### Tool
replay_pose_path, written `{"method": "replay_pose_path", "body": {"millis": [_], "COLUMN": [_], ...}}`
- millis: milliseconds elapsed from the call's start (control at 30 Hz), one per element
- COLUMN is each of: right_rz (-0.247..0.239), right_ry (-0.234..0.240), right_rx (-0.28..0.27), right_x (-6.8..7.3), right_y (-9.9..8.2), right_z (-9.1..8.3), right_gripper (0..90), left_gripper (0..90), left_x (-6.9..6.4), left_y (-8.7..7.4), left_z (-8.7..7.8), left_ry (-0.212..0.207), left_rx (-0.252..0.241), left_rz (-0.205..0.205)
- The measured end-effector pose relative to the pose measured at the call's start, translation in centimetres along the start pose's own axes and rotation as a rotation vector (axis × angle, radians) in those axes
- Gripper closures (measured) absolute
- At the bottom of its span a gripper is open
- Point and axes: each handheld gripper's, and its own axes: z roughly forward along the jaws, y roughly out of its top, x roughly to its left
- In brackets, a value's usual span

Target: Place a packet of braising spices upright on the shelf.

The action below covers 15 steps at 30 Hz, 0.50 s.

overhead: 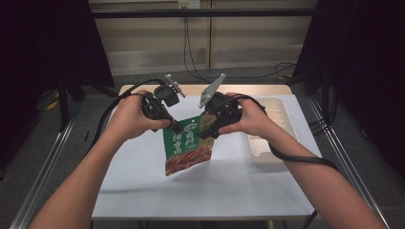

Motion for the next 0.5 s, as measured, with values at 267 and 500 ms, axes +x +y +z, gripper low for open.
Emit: {"method": "replay_pose_path", "body": {"millis": [267, 500], "right_rz": [0.002, -0.001], "right_ry": [0.043, 0.053], "right_rx": [0.085, 0.122], "right_x": [0.73, 0.55], "right_y": [1.06, 1.38], "right_z": [0.46, 0.65], "right_gripper": [46.6, 59.1], "left_gripper": [90.0, 90.0], "left_x": [-0.22, -0.23], "left_y": [0.28, 0.27], "left_z": [-0.01, -0.17], "left_ry": [-0.002, 0.002], "left_rx": [-0.017, -0.042], "left_rz": [0.011, -0.011]}}
